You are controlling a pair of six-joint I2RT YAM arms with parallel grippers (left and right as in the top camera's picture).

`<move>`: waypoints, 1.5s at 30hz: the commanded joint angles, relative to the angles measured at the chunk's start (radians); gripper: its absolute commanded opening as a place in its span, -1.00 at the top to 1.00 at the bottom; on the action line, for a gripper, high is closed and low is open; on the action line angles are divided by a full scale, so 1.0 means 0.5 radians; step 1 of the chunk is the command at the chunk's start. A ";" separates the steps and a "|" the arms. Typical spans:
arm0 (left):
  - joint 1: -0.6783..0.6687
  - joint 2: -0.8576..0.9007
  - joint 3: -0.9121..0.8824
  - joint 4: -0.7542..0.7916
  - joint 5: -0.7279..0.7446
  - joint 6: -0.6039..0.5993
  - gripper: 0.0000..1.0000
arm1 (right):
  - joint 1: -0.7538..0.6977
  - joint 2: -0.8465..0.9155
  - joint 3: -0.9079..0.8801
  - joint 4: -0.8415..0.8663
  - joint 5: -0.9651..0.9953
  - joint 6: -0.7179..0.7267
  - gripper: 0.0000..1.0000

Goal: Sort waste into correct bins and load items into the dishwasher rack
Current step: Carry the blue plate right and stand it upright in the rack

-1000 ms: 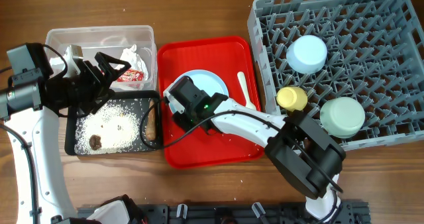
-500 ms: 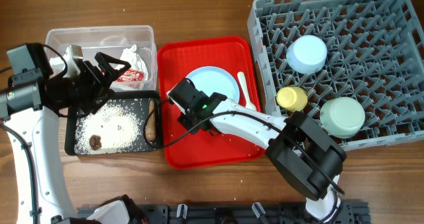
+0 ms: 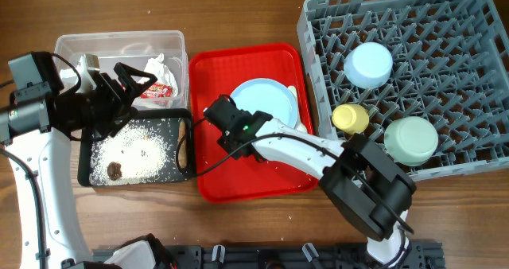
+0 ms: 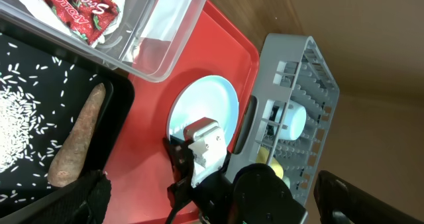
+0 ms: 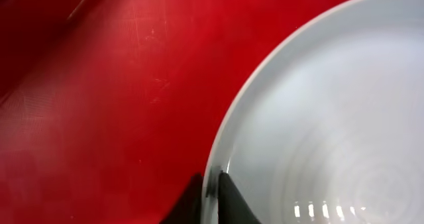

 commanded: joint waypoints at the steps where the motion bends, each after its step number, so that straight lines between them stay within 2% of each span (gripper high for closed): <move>1: 0.013 -0.028 0.021 0.005 0.002 0.026 -1.00 | -0.008 0.061 -0.056 -0.040 0.002 0.010 0.91; 6: 0.013 -0.028 0.021 0.005 0.002 0.026 -0.99 | -0.010 -0.006 -0.048 -0.031 0.002 0.012 0.91; 14: 0.013 -0.028 0.021 0.005 0.002 0.026 -0.99 | -0.068 -0.780 -0.037 -0.095 -0.074 0.079 0.91; 19: 0.013 -0.028 0.021 0.005 0.002 0.026 -1.00 | -0.365 -1.215 -0.037 -0.154 -0.174 0.121 0.91; 23: 0.013 -0.028 0.021 0.005 0.002 0.026 -1.00 | -0.832 -1.376 -0.037 -0.133 -0.748 0.122 0.91; 28: 0.013 -0.028 0.021 0.005 0.002 0.026 -0.99 | -1.486 -1.298 -0.039 -0.077 -1.609 0.183 0.91; 34: 0.013 -0.028 0.021 0.005 0.002 0.026 -1.00 | -1.978 -0.994 -0.039 0.394 -2.888 0.335 0.91; 45: 0.013 -0.028 0.021 0.005 0.002 0.026 -1.00 | -2.031 -0.539 -0.046 0.432 -3.009 0.381 0.91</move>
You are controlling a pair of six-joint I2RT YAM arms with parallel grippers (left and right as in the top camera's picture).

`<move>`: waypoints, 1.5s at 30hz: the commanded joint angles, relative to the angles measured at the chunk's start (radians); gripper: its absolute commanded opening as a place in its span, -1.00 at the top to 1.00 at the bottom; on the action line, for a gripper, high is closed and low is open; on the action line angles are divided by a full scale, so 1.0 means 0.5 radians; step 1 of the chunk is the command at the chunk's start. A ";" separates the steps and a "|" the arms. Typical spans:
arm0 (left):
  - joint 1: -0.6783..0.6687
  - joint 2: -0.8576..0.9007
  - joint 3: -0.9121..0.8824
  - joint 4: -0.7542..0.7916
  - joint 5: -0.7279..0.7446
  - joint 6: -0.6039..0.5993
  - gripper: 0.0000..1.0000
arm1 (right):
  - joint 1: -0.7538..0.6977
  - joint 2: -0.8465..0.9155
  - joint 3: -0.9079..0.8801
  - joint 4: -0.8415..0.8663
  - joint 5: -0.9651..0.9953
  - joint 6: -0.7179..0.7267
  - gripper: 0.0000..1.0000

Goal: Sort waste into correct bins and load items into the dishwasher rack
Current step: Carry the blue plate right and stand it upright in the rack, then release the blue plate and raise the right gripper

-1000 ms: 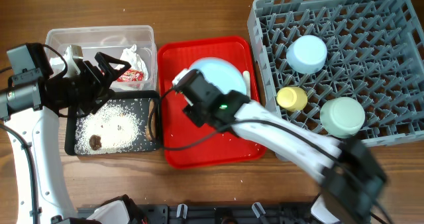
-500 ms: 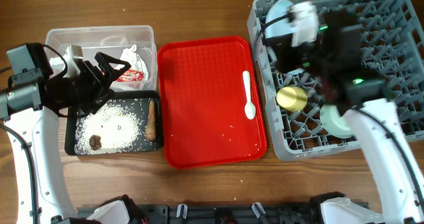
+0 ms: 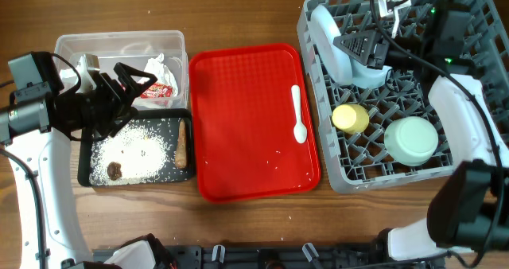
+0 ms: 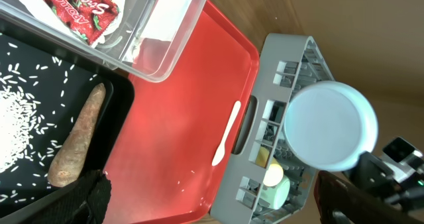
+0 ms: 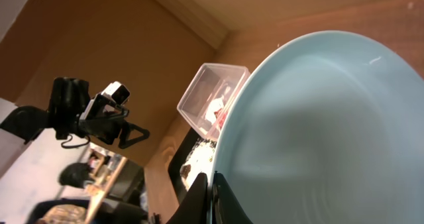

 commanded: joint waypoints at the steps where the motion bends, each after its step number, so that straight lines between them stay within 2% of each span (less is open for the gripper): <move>1: 0.013 -0.028 0.021 0.004 0.002 0.026 -1.00 | 0.000 0.102 -0.002 0.018 -0.078 0.004 0.91; 4: 0.013 -0.028 0.021 0.004 0.002 0.026 -0.99 | 0.000 0.116 -0.002 0.040 0.007 0.002 0.90; 6: 0.013 -0.028 0.021 0.004 0.002 0.026 -0.99 | 0.000 0.116 -0.002 0.048 0.095 0.001 0.81; 8: 0.013 -0.028 0.021 0.004 0.002 0.026 -0.99 | 0.000 0.116 -0.002 0.047 0.184 0.001 0.46; 9: 0.013 -0.028 0.021 0.004 0.002 0.026 -0.99 | 0.000 0.116 -0.002 0.047 0.247 0.002 0.10; 10: 0.013 -0.028 0.021 0.004 0.002 0.026 -0.99 | 0.000 0.115 -0.002 0.047 0.307 0.002 -0.36; 12: 0.013 -0.028 0.021 0.004 0.002 0.026 -1.00 | 0.000 0.114 -0.002 0.050 0.331 0.001 -0.51; 15: 0.013 -0.028 0.021 0.004 0.002 0.026 -1.00 | -0.021 0.062 0.002 0.036 0.444 0.021 -0.61; 21: 0.013 -0.028 0.021 0.004 0.002 0.026 -1.00 | -0.002 -0.439 0.002 -0.256 0.992 -0.036 -0.58; 25: 0.013 -0.028 0.021 0.004 0.002 0.026 -1.00 | 0.113 -0.849 0.002 -0.685 1.483 -0.063 -0.45; 26: 0.013 -0.028 0.021 0.004 0.002 0.026 -0.99 | 0.163 -0.959 0.002 -0.862 1.610 -0.045 -0.22; 28: 0.013 -0.028 0.021 0.004 0.002 0.026 -1.00 | 0.248 -1.112 0.002 -1.180 1.749 -0.046 0.42; 30: 0.013 -0.028 0.021 0.004 0.002 0.026 -0.99 | 0.312 -1.196 0.001 -1.424 1.827 -0.046 0.66; 31: 0.013 -0.028 0.021 0.004 0.002 0.026 -0.99 | 0.346 -1.231 0.001 -1.561 1.868 -0.047 0.70; 37: 0.013 -0.028 0.021 0.004 0.002 0.026 -0.99 | 0.391 -1.254 -0.124 -1.934 1.892 -0.047 0.75; 42: 0.013 -0.028 0.021 0.004 0.002 0.026 -1.00 | 0.391 -1.254 -0.523 -1.827 1.892 0.034 0.71; 45: 0.013 -0.028 0.021 0.004 0.002 0.026 -1.00 | 0.391 -1.254 -0.822 -1.622 1.884 0.143 0.64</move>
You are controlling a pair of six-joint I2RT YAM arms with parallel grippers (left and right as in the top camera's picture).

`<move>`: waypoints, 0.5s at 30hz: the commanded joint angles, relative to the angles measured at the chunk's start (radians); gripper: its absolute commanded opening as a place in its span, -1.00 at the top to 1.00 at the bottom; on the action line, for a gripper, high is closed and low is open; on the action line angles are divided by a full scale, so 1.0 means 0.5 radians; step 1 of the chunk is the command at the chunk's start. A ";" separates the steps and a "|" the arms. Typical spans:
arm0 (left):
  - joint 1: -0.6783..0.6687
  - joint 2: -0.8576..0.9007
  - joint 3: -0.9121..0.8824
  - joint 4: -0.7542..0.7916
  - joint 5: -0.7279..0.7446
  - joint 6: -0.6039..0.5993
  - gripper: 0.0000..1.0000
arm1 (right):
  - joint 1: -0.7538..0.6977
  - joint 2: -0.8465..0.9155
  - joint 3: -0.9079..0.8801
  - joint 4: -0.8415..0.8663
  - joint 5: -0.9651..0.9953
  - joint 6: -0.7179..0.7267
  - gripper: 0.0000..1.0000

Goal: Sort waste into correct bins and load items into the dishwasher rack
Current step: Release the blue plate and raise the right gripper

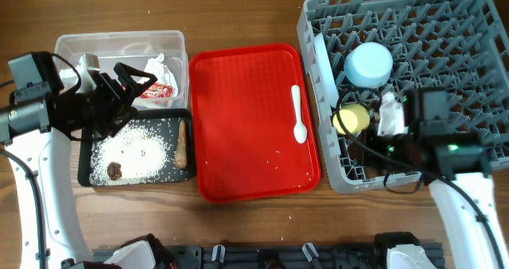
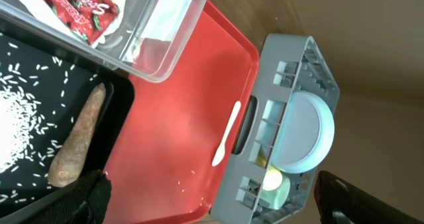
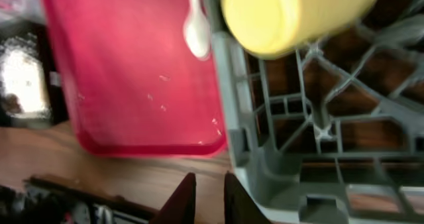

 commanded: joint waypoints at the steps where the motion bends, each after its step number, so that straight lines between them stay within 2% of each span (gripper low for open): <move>1: 0.013 -0.028 0.021 0.005 0.002 0.026 -1.00 | 0.012 -0.011 -0.292 0.210 -0.032 0.169 0.61; 8: 0.012 -0.028 0.021 0.005 0.002 0.026 -0.99 | 0.014 0.029 -0.582 0.584 0.043 0.249 0.51; 12: 0.013 -0.028 0.021 0.005 0.002 0.026 -1.00 | 0.063 0.076 -0.593 0.643 0.037 0.249 0.58; 15: 0.013 -0.028 0.021 0.005 0.002 0.026 -1.00 | 0.094 0.076 -0.593 0.668 0.037 0.253 0.73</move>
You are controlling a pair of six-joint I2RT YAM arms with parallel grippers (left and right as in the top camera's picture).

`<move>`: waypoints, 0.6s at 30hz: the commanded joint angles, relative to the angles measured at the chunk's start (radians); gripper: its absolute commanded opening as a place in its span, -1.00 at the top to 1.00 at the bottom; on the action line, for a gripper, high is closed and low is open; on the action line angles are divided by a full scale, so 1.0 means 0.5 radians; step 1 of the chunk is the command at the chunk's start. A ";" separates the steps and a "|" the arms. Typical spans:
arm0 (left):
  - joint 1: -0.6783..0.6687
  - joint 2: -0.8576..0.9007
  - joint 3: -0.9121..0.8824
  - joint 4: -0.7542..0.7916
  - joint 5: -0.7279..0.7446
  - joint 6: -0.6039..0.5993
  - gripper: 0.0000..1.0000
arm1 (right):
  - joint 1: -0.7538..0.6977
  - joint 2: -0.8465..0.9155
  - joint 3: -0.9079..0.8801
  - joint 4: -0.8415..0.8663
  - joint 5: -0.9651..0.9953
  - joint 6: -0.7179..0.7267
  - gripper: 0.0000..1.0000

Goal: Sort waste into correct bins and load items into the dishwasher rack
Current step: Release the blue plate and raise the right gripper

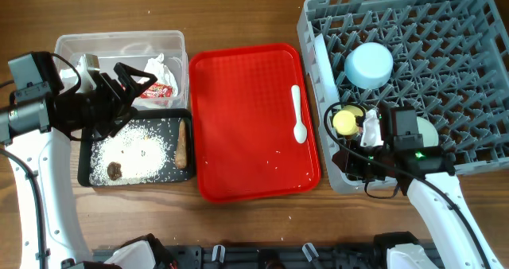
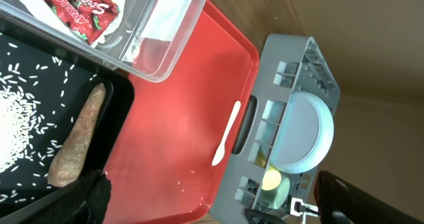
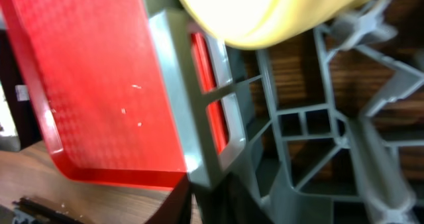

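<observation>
A white spoon (image 1: pixel 298 114) lies on the red tray (image 1: pixel 238 142), near its right edge. The pale blue plate (image 1: pixel 320 56) stands on edge in the left slots of the grey dishwasher rack (image 1: pixel 445 30). Also in the rack are a blue bowl (image 1: pixel 370 64) and a yellow cup (image 1: pixel 345 122). My right gripper (image 1: pixel 350 161) hangs low over the rack's front left corner (image 3: pixel 199 174), shut and holding nothing, with the yellow cup (image 3: pixel 265 12) just ahead. My left gripper (image 1: pixel 127 94) hovers open over the bins, nothing between its fingers (image 2: pixel 79 197).
A clear bin (image 1: pixel 119 42) holds wrappers and crumpled paper. In front of it a black tray (image 1: pixel 87 169) carries rice, a brown lump and a long brown piece of food (image 1: pixel 182 142). A green bowl (image 1: pixel 429 132) sits in the rack behind my right arm.
My right gripper has shifted a little left and lower, toward the rack's front left corner by the tray. The left arm, the plate and the spoon have not moved.
My right gripper was shut on the rim of the blue plate lying on the red tray. Then it held the plate upright over the rack's far left. Later the plate stood in the rack, let go, and the gripper now sits at the rack's front left corner.
</observation>
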 commanded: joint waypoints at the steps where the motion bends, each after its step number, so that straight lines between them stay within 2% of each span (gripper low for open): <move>1: 0.013 -0.028 0.021 0.005 0.002 0.026 -0.99 | 0.021 0.027 -0.032 0.045 0.097 0.049 0.76; 15: 0.013 -0.028 0.021 0.005 0.002 0.026 -0.99 | 0.021 0.027 -0.032 0.250 0.035 0.150 0.74; 18: 0.013 -0.028 0.021 0.005 0.002 0.026 -0.99 | 0.021 0.027 -0.032 0.240 0.036 0.146 0.59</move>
